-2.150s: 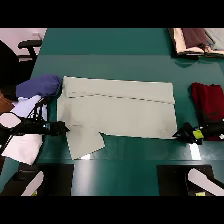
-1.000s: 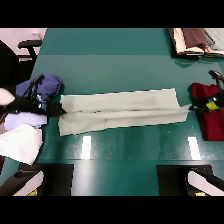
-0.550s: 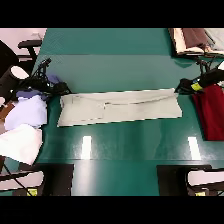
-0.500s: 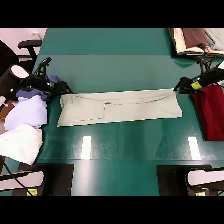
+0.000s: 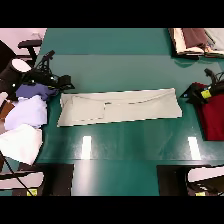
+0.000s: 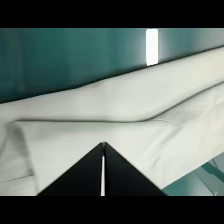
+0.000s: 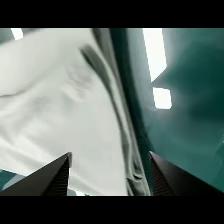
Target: Fold the shirts.
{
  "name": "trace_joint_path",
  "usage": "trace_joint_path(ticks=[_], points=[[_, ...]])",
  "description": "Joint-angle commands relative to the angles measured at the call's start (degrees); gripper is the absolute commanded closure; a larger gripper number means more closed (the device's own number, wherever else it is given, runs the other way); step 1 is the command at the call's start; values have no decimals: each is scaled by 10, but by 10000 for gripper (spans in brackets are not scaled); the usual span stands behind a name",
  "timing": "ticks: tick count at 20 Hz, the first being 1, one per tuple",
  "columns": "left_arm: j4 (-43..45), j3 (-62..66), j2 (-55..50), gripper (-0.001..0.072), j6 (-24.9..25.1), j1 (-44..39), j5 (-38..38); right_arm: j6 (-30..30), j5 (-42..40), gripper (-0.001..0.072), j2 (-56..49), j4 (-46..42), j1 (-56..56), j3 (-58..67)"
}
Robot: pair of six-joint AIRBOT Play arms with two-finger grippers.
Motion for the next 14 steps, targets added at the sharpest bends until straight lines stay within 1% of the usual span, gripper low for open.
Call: trace_joint_path(ticks=[1,2,3,5,7,8,10,12,14], points=[[-7,2,-1,683,-9,-58,40,-33,-9,158,-21,39,-12,-59],[-7,2,-3,683,-23,-80,54,-39,-11,161,-31,56,-6,-65],[-7,2,-9,683,-34,-101,64,-49,-15,204,-42,68,4,-65],[-7,2,-28,683,-47,-138,79,-59,-39,386,-49,84,28,-65],[-12,6,-55,683,-60,-178,109,-65,-63,628,-38,86,49,-65],[-12,14,-70,683,-62,-194,120,-72,-69,695,-25,86,52,-65],[-17,42,-106,684,-62,-224,125,-73,-71,695,17,106,51,-60],[-26,82,-149,684,-62,-251,124,-73,-41,696,53,111,54,-22],[-28,114,-185,683,-62,-278,125,-54,-4,695,88,111,76,29]])
